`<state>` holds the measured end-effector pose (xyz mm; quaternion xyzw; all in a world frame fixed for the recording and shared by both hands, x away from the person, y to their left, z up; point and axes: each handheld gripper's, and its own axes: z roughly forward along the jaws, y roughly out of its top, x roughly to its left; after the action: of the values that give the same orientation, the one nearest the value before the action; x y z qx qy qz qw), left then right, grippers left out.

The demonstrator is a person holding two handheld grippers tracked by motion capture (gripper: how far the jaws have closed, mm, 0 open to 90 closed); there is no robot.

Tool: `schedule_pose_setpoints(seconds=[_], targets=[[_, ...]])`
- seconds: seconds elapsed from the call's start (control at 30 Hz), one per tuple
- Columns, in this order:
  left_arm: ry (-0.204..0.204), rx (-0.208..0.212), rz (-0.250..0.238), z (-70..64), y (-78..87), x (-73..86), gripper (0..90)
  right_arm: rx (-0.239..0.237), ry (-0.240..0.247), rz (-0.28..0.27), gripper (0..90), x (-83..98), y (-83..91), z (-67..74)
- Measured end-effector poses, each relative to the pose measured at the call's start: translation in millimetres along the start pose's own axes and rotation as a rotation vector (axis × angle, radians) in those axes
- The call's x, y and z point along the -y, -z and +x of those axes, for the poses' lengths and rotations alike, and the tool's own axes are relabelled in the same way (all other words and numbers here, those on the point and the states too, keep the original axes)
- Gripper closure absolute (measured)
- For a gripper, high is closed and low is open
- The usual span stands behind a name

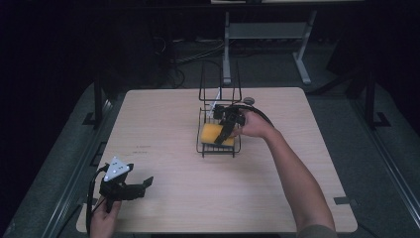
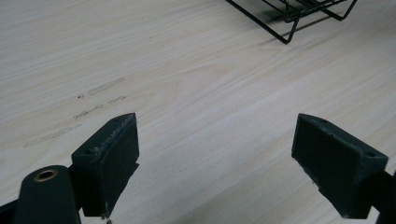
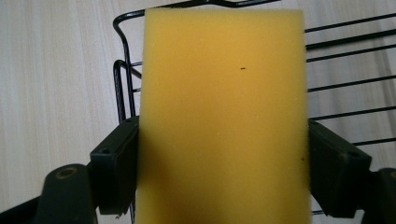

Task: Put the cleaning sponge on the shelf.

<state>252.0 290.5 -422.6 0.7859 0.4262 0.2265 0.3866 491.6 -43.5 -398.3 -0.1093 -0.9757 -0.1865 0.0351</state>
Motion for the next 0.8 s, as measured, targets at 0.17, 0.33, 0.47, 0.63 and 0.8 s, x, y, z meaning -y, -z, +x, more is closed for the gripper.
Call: schedule_pose_setpoints(seconds=[0.17,0.33,0.47,0.63,0.8], targets=[[0.005,-0.004,-0.002,1.2,1.0,0.6,14.3,0.000,-0.005,0.001,20.2,0.0,-1.6,0.4],[0.000,-0.002,0.002,0.0,0.8,0.4,14.3,0.001,-0.006,0.001,19.9,0.6,-1.9,1.2],[-0.001,-0.001,0.002,0.1,0.4,0.3,14.3,0.005,-0.012,-0.003,19.0,1.8,0.6,1.5],[0.000,0.002,0.003,-0.3,-0.4,0.1,14.3,0.003,-0.015,-0.021,18.4,2.2,5.1,2.3],[-0.003,0.001,0.003,-1.8,-0.7,-0.4,14.3,0.010,-0.016,-0.034,18.1,1.5,10.2,6.1]])
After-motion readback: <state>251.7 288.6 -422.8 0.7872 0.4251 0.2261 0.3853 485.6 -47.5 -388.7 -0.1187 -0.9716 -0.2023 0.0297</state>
